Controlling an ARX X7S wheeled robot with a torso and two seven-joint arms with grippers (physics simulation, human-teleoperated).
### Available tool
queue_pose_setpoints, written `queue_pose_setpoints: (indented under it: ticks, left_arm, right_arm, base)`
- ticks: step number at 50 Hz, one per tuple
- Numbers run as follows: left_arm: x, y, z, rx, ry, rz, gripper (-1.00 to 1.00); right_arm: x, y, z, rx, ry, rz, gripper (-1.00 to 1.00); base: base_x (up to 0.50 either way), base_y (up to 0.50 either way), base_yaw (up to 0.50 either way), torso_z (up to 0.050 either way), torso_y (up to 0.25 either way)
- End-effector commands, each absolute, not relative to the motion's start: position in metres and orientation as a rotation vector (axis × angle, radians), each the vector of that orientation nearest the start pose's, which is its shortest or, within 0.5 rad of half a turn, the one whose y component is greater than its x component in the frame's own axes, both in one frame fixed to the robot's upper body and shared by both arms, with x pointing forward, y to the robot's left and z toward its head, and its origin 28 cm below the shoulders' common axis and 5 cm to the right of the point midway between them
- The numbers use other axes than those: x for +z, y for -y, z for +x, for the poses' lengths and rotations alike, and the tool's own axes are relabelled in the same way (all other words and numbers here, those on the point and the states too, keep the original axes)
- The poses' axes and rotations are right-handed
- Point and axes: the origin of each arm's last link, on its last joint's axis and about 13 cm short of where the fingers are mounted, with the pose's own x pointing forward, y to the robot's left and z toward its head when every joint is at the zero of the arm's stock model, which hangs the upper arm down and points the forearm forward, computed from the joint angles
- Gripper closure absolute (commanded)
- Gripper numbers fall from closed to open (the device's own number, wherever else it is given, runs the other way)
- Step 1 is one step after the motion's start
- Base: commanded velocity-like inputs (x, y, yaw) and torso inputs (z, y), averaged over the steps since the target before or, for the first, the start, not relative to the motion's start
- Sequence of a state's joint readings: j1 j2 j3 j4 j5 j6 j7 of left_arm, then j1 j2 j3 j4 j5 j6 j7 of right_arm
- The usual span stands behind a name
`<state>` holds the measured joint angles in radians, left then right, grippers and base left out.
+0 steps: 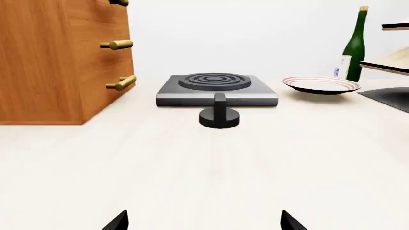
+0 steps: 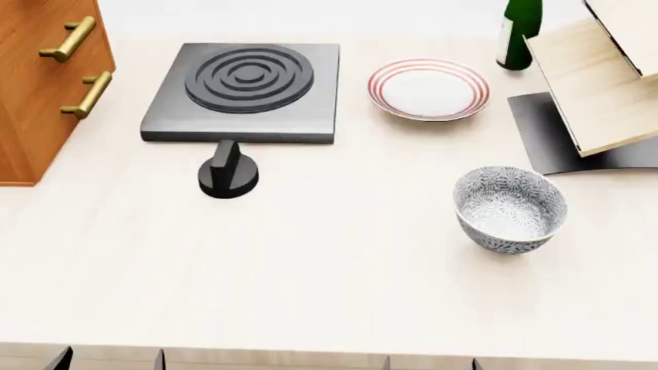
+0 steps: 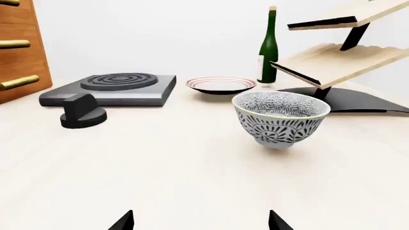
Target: Put the bowl on the stove.
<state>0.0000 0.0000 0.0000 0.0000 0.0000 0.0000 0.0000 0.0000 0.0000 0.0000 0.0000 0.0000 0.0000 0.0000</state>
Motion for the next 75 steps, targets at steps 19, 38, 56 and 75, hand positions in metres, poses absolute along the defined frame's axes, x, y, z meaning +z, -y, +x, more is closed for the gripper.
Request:
queue_pose_setpoints:
  ticks: [19, 38, 56, 75]
  left_arm:
    - [0.018, -0.206, 0.209, -0.024, 0.057, -0.048, -1.00]
    - [0.042, -0.220, 0.210, 0.051, 0.303, -0.059, -1.00]
    - [0.232, -0.275, 0.157, 0.317, 1.073, -0.261, -1.00]
    - [0.242, -0.273, 0.138, 0.376, 1.249, -0.282, -1.00]
  right_arm:
    - [0.013, 0.097, 0.212, 0.007, -0.014, 0.011, -1.00]
    - [0.034, 0.114, 0.219, -0.111, -0.008, 0.029, -1.00]
    - [0.122, 0.196, 0.209, -0.303, 0.093, -0.028, -1.00]
    - [0.133, 0.240, 0.179, -0.532, 0.051, 0.007, -1.00]
  base:
    - [0.00, 0.00, 0.00, 0.000, 0.000]
    - [0.00, 0.00, 0.00, 0.000, 0.000]
    - [0.00, 0.00, 0.00, 0.000, 0.000]
    - [0.00, 0.00, 0.00, 0.000, 0.000]
